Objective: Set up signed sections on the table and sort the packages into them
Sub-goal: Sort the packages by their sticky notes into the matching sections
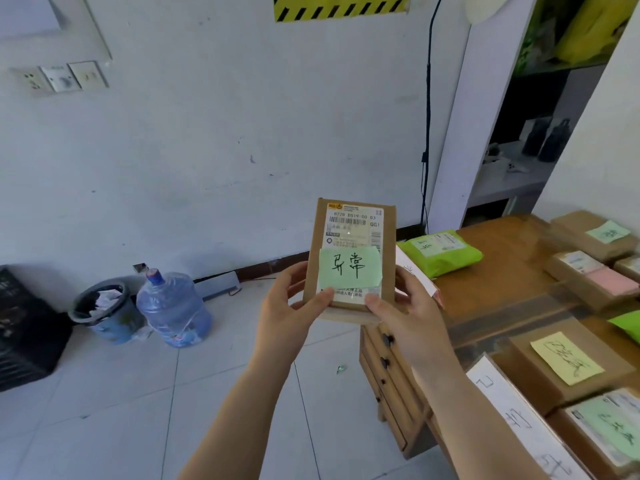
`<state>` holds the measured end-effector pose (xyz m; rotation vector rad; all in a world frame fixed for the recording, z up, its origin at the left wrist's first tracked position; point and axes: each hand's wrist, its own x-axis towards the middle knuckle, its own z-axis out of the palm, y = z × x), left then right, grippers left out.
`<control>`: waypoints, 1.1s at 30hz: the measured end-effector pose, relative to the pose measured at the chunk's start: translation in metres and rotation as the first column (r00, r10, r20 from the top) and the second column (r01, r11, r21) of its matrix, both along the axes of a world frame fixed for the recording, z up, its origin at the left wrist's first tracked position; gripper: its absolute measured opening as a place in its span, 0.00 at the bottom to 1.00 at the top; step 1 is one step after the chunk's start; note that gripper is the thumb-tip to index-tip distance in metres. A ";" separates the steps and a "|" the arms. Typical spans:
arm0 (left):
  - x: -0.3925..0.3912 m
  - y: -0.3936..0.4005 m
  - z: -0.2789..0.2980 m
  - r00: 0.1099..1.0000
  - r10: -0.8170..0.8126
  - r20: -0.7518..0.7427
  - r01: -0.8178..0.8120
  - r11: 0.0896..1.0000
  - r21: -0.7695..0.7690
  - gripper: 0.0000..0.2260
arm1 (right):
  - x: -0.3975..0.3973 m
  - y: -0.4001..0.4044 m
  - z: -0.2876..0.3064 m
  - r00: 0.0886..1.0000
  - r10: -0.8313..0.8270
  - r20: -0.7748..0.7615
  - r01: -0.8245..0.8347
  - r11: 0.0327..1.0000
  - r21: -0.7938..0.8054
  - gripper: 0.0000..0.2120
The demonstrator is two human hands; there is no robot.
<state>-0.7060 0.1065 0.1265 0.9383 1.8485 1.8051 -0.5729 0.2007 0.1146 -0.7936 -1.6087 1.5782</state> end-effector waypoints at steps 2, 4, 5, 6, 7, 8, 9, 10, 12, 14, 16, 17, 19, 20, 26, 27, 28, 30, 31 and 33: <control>-0.015 0.022 -0.003 1.000 -0.013 0.002 0.013 1.000 -0.005 0.16 | -0.012 0.020 -0.002 1.000 -0.026 -0.003 0.026 1.000 -0.005 0.23; -0.026 0.043 -0.005 0.999 -0.052 0.011 0.052 0.999 -0.011 0.16 | -0.021 0.039 -0.003 0.998 -0.067 0.008 0.067 0.998 0.006 0.22; -0.032 0.054 -0.006 0.997 -0.077 0.016 0.077 0.997 -0.008 0.16 | -0.025 0.047 -0.003 0.996 -0.088 0.010 0.088 0.996 0.008 0.21; -0.037 0.067 -0.007 0.995 -0.102 0.023 0.102 0.995 -0.003 0.16 | -0.029 0.056 -0.003 0.994 -0.111 0.013 0.111 0.994 0.006 0.21; -0.043 0.079 -0.008 0.991 -0.128 0.030 0.128 0.992 0.000 0.16 | -0.033 0.064 -0.004 0.990 -0.137 0.016 0.137 0.991 0.002 0.21; -0.049 0.092 -0.010 0.987 -0.155 0.037 0.155 0.988 0.000 0.15 | -0.037 0.073 -0.005 0.986 -0.167 0.018 0.167 0.986 -0.001 0.21; -0.055 0.105 -0.011 0.982 -0.184 0.041 0.184 0.983 -0.007 0.15 | -0.041 0.082 -0.006 0.980 -0.199 0.017 0.199 0.980 -0.004 0.21; -0.061 0.118 -0.012 0.976 -0.212 0.042 0.212 0.977 -0.018 0.15 | -0.045 0.090 -0.007 0.973 -0.230 0.013 0.230 0.973 -0.007 0.20; -0.074 0.142 -0.013 0.962 -0.271 0.041 0.273 0.961 -0.033 0.15 | -0.054 0.106 -0.008 0.959 -0.284 0.004 0.284 0.959 -0.015 0.19; -0.088 0.167 -0.012 0.940 -0.340 0.032 0.341 0.939 -0.041 0.15 | -0.065 0.120 -0.009 0.938 -0.347 0.020 0.347 0.938 -0.022 0.19; -0.103 0.193 -0.014 0.913 -0.406 0.043 0.407 0.912 -0.044 0.13 | -0.077 0.134 -0.011 0.906 -0.422 0.036 0.422 0.906 -0.022 0.19; -0.109 0.205 -0.015 0.898 -0.437 0.057 0.440 0.897 -0.050 0.13 | -0.082 0.140 -0.012 0.890 -0.454 0.047 0.455 0.890 -0.026 0.19; -0.120 0.227 -0.017 0.857 -0.510 0.069 0.514 0.855 -0.066 0.12 | -0.091 0.152 -0.014 0.850 -0.521 0.075 0.524 0.851 -0.031 0.20; -0.124 0.238 -0.019 0.835 -0.546 0.070 0.550 0.832 -0.074 0.12 | -0.095 0.158 -0.014 0.827 -0.556 0.087 0.560 0.828 -0.032 0.21; -0.129 0.295 -0.031 0.714 -0.695 0.086 0.700 0.708 -0.091 0.11 | -0.102 0.179 -0.024 0.642 -0.743 0.187 0.759 0.650 -0.024 0.24; -0.127 0.303 -0.033 0.693 -0.715 0.098 0.721 0.686 -0.095 0.11 | -0.100 0.183 -0.026 0.611 -0.767 0.197 0.785 0.618 -0.029 0.24; -0.124 0.310 -0.034 0.669 -0.734 0.116 0.743 0.662 -0.097 0.12 | -0.098 0.186 -0.028 0.579 -0.790 0.204 0.810 0.585 -0.034 0.24; -0.118 0.326 -0.038 0.627 -0.765 0.146 0.779 0.618 -0.104 0.12 | -0.093 0.194 -0.030 0.518 -0.828 0.215 0.852 0.522 -0.041 0.23; -0.114 0.333 -0.040 0.607 -0.778 0.158 0.794 0.597 -0.111 0.13 | -0.090 0.198 -0.032 0.496 -0.841 0.215 0.866 0.498 -0.047 0.22; -0.106 0.350 -0.044 0.574 -0.802 0.167 0.819 0.560 -0.128 0.12 | -0.083 0.208 -0.036 0.463 -0.862 0.209 0.886 0.459 -0.069 0.19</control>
